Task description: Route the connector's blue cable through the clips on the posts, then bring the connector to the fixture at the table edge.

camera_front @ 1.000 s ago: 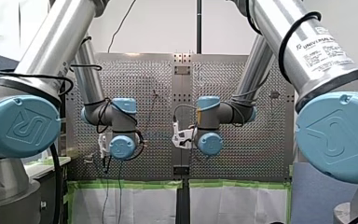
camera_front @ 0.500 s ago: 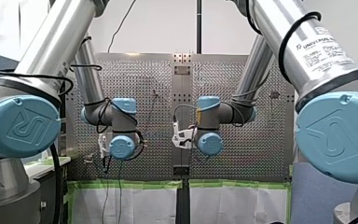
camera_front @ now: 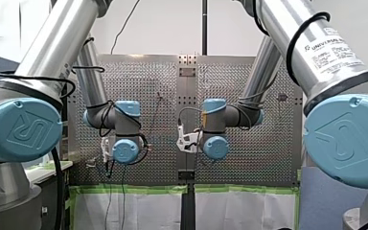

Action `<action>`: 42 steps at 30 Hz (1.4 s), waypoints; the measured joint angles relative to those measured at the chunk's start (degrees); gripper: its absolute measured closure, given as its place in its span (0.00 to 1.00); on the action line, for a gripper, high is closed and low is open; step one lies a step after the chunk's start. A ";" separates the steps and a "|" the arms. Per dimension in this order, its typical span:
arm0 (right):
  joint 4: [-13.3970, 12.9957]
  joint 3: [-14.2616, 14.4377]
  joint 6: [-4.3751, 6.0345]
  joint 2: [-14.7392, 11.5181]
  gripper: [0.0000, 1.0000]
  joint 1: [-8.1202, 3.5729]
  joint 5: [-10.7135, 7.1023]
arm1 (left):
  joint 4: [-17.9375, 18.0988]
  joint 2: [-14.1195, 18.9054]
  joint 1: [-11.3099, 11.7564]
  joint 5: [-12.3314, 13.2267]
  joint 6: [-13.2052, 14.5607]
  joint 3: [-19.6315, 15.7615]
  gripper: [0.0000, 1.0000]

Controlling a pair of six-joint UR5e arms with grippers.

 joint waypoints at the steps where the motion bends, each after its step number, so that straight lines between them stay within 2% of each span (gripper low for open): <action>1: 0.00 0.00 0.00 0.00 1.00 0.00 0.00 | 0.00 0.00 0.00 0.00 0.00 0.00 1.00; 19: 0.26 0.02 -0.14 -0.06 1.00 -0.01 -0.08 | -0.13 0.14 -0.02 -0.04 -0.01 0.07 1.00; 25: 0.34 0.01 -0.17 -0.16 1.00 -0.01 -0.08 | -0.55 0.78 -0.82 0.15 -0.07 0.15 1.00; 38: 0.35 0.00 -0.17 -0.18 1.00 0.00 -0.09 | -0.53 0.78 -1.08 0.10 -0.04 0.29 1.00; 42: -0.42 0.62 0.38 0.59 1.00 0.78 -0.15 | 0.91 -0.62 -2.09 -0.12 0.06 1.68 1.00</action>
